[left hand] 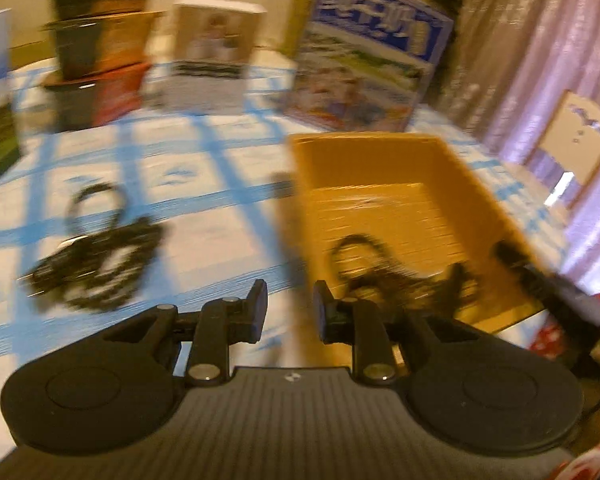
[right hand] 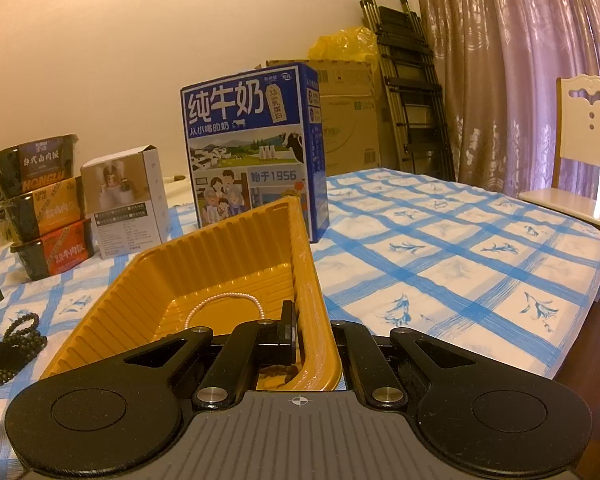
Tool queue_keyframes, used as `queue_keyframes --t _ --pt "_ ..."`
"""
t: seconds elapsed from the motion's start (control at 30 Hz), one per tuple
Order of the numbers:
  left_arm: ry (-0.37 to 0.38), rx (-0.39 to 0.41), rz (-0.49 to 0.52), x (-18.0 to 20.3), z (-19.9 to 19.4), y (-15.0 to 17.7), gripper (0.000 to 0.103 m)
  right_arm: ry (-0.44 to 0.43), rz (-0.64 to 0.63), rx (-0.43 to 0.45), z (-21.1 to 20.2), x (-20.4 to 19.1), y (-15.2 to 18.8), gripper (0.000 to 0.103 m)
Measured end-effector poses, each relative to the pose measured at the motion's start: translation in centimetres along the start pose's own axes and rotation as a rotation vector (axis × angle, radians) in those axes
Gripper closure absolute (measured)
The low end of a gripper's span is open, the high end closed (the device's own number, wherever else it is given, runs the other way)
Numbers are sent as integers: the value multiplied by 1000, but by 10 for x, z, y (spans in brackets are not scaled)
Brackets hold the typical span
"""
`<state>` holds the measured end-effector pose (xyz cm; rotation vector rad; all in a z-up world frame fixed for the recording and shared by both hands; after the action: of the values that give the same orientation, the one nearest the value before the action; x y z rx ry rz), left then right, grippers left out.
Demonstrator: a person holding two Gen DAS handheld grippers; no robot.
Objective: Organize jewelry
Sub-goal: 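Move the open left tool back to the black watch on the cloth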
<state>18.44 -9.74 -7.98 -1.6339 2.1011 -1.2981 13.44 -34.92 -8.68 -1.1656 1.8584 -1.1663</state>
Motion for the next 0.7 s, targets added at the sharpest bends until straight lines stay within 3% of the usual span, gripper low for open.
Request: queue_keyframes --t 0.33,0.7 --pt "-197 -22 -38 -60 -40 30 82 -4 -2 2 0 -1 0 99" --pt "-264 20 -17 -75 -51 25 80 -57 -17 -2 14 -24 -6 99"
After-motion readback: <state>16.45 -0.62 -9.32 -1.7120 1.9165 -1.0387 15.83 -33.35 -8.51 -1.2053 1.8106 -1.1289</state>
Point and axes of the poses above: each gripper's, at about its wrist camera, not at the fingertips, and z roughly the way its jaws point, x to its right, y to its underside, the point moved 4 cm from there along z, roughly the way its jaws point, and after that the axes turned 11 degrees about y, right-handed, at the moved point
